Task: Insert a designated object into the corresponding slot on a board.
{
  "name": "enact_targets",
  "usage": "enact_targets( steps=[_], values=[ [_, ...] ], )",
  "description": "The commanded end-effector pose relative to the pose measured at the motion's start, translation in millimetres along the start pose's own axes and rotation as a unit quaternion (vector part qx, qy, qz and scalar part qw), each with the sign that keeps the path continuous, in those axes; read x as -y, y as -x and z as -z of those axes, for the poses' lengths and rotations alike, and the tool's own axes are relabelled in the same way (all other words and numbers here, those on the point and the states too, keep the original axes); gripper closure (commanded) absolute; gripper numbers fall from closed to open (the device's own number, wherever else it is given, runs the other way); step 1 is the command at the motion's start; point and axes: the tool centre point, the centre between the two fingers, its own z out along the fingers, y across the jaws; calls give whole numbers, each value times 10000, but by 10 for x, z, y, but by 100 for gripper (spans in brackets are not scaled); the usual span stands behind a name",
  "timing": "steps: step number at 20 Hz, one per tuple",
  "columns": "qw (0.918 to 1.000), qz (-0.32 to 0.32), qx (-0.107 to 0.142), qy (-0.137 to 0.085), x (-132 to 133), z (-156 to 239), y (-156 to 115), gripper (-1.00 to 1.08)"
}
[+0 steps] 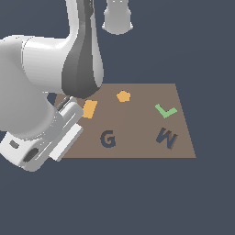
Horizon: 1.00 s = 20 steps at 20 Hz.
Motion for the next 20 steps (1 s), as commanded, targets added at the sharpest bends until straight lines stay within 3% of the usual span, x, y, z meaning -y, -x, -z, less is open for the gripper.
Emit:
enact_targets(
  steps=[1, 11, 20],
  values=[
    [10000, 1, -1, 4, -3, 39, -3, 108],
    [9998, -184, 0, -1, 52, 25, -32, 108],
    [9965, -833, 0, 0, 228, 37, -154, 108]
  ],
)
